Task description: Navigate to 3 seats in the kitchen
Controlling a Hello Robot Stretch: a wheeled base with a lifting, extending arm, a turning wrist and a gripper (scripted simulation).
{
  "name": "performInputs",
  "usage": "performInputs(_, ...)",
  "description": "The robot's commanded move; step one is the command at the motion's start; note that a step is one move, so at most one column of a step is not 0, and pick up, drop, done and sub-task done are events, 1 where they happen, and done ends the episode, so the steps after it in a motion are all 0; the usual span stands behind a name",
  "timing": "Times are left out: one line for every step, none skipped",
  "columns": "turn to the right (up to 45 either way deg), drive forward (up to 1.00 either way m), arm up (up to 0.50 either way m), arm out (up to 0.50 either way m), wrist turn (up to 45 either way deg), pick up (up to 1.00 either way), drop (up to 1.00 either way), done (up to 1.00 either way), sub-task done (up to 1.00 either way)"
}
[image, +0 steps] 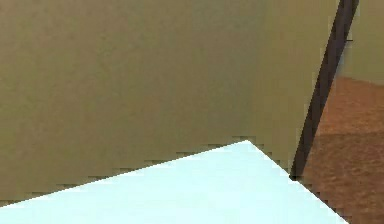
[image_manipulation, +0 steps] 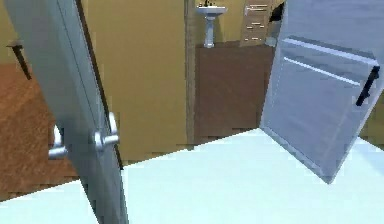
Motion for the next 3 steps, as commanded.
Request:
performInputs(0.0,0.3,0.0,0.0,0.0,0.0,0.0,0.0,0.0)
performInputs(33.0,0.0,0.0,0.0,0.0,0.0,0.0,0.0,0.0)
performInputs(0.0,0.45,0.0,0.0,0.0,0.0,0.0,0.0,0.0)
